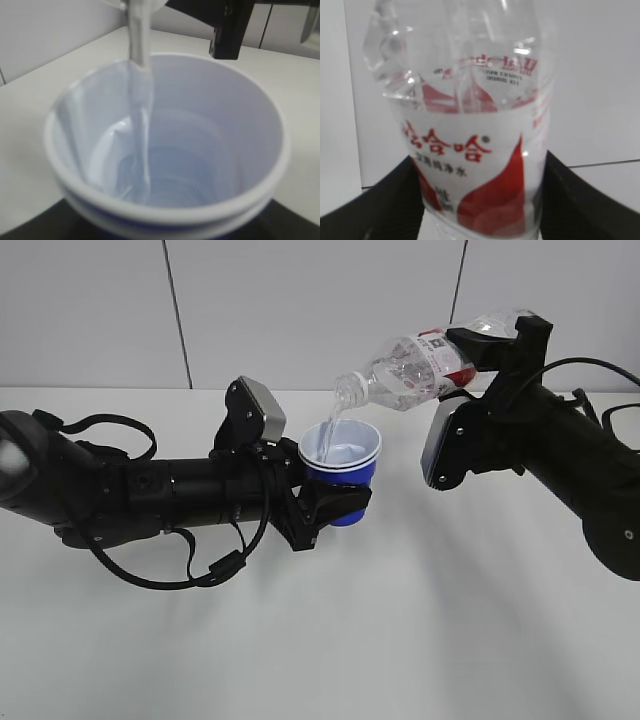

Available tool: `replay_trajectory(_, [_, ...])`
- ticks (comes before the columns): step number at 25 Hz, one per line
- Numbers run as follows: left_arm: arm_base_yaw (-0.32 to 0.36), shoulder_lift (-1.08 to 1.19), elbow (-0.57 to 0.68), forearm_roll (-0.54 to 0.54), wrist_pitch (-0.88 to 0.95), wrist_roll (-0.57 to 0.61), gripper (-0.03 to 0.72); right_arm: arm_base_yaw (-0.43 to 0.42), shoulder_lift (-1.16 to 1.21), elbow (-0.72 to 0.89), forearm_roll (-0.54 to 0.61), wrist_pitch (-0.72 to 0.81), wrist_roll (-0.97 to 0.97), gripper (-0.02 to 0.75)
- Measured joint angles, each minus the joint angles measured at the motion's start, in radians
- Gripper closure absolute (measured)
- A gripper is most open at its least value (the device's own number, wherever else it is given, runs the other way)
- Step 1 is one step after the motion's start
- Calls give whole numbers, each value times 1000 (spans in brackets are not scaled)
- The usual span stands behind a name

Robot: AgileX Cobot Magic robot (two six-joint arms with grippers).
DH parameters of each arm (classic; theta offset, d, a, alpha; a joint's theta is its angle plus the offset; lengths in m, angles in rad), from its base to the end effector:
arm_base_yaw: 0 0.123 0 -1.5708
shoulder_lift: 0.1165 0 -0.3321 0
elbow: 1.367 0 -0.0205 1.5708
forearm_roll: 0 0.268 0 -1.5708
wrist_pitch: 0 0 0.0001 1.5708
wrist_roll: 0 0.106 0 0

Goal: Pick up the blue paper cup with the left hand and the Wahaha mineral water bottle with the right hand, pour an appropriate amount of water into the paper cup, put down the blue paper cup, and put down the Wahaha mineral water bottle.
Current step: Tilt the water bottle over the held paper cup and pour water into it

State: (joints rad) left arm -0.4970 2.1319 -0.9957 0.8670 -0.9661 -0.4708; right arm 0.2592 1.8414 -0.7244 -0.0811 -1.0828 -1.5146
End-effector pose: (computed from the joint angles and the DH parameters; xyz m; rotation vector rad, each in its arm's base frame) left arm 0.3538 -0.2675 0.1354 1.0115 1.6010 -0.8892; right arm 0.3717 0.1064 0.2167 -1.2962 0.9395 -0.9695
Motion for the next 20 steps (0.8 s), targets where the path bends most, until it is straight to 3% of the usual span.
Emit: replay_trajectory(20, [0, 0, 2, 0, 0, 0, 260, 0, 0, 0, 0, -5, -11, 286])
